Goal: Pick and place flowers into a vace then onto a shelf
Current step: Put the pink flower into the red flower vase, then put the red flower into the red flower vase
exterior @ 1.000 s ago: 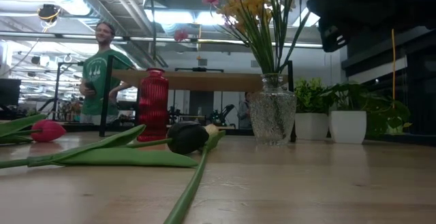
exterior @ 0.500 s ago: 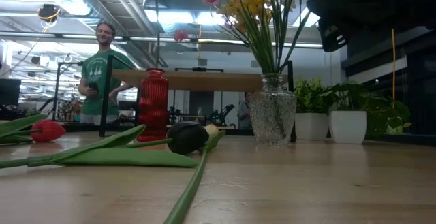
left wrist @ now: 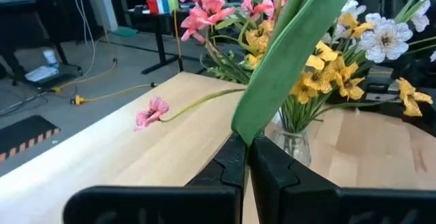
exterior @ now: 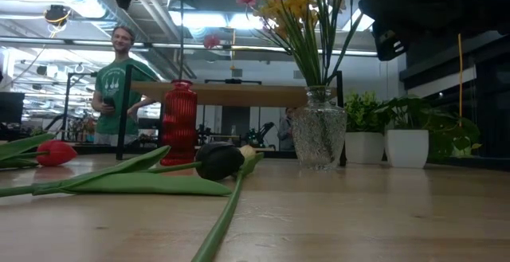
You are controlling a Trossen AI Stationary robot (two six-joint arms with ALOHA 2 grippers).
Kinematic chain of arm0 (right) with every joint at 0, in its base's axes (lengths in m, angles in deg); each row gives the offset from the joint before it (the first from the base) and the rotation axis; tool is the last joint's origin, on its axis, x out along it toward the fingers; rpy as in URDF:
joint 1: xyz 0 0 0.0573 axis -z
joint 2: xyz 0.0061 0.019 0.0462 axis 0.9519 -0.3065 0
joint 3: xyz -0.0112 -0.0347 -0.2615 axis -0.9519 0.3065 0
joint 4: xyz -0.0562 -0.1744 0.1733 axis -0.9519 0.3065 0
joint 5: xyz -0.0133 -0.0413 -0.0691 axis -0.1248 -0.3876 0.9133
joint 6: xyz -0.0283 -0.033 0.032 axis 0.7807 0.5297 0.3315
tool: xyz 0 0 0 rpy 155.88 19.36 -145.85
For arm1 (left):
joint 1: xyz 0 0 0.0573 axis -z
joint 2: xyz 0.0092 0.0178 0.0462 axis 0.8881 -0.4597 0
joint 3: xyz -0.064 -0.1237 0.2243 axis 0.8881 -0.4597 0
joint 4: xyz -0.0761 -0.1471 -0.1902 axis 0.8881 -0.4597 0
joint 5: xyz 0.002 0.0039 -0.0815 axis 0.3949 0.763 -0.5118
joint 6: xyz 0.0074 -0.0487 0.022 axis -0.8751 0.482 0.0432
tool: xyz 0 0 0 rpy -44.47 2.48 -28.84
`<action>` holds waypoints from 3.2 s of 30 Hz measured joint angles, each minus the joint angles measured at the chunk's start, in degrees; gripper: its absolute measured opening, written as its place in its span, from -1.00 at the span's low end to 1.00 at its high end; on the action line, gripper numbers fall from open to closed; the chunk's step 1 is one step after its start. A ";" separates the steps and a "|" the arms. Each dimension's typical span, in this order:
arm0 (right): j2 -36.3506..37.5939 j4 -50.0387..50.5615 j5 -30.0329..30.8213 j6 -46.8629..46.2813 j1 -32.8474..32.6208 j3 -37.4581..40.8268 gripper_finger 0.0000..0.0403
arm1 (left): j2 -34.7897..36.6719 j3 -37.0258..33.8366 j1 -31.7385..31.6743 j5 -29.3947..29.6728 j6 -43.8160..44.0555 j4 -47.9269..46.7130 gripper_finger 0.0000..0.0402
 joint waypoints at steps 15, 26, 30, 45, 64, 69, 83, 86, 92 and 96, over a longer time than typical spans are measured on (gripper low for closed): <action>0.00 0.04 -0.02 0.02 0.00 0.00 -0.96 | -9.91 0.00 0.02 4.15 3.99 0.04 -0.98; 0.00 0.04 -0.02 -0.15 0.00 0.00 -0.96 | -15.91 0.00 0.00 7.08 8.60 0.05 -0.94; 0.00 0.04 -0.02 -0.17 0.00 0.00 -0.96 | -17.07 0.00 0.01 7.57 9.92 0.04 -0.89; 0.00 0.06 -0.02 -0.59 -0.01 0.00 -0.96 | -17.29 0.00 0.00 7.23 13.11 -5.61 -0.39; 0.00 0.71 -0.04 -0.37 0.00 -0.02 -0.96 | -12.57 10.39 2.18 -6.50 18.36 -30.62 -0.13; 0.00 1.54 -0.04 -0.35 0.00 -0.02 -0.96 | -12.70 15.81 4.83 -10.22 30.95 -47.13 -0.21; 0.00 1.89 -0.04 -0.37 0.00 -0.02 -0.96 | -25.73 21.04 9.67 -37.32 59.39 -72.36 -0.27; 0.00 2.45 -0.03 -0.39 0.00 -0.02 -0.96 | -28.42 21.05 11.51 -40.59 63.79 -72.41 -0.27; 0.00 2.64 -0.02 -0.57 0.00 -0.02 -0.96 | -32.30 21.05 14.86 -39.90 69.38 -72.00 -0.27; 0.00 2.69 -0.02 -0.59 0.00 -0.02 -0.96 | -34.32 21.05 16.42 -39.56 71.26 -71.31 -0.27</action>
